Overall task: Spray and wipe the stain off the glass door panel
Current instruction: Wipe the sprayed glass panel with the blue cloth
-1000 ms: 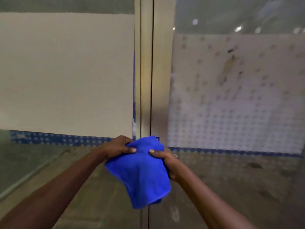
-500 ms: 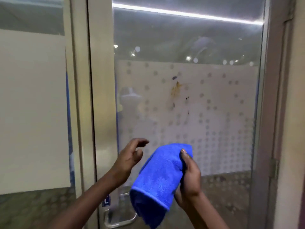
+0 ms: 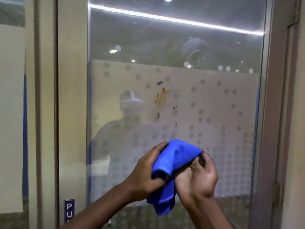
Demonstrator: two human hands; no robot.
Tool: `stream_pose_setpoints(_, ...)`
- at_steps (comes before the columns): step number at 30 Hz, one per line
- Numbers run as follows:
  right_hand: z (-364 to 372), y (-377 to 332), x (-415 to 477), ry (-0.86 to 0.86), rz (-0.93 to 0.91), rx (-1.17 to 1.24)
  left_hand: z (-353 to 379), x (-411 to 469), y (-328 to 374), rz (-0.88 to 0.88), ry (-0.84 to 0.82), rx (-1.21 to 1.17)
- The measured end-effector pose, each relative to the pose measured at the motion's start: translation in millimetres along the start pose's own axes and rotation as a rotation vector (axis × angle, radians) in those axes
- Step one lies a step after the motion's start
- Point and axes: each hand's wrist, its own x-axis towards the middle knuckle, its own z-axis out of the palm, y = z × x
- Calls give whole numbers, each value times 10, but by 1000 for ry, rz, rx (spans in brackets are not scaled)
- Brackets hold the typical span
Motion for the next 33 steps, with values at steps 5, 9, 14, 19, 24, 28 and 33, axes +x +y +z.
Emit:
stream_pose_setpoints(5, -311, 114, 106, -6, -106, -379, -43, 258, 100, -403, 67, -750)
stream_pose_setpoints(9, -375, 233, 132, 1, -160, -744, -253, 347, 219, -487, -56, -760)
stream_pose_setpoints(14, -303, 332, 71, -93, -119, -647, -352, 361, 340, -395, -156, -557)
stream_pose_setpoints(19, -217, 522, -42, -78, -321, -985, -291, 283, 405, -319, -289, -476)
stream_pose_setpoints(24, -71, 543, 55, -25, -558, -1063, -539, 290, 451, 58, -462, -106)
stream_pose_setpoints(28, 55, 408, 376, 62, -708, -1403, -859, 525, 189, 147, -160, 741)
stream_pose_setpoints(33, 324, 303, 961, 116, -743, -1737, -1264, 1016, -173, 99, -30, 1227)
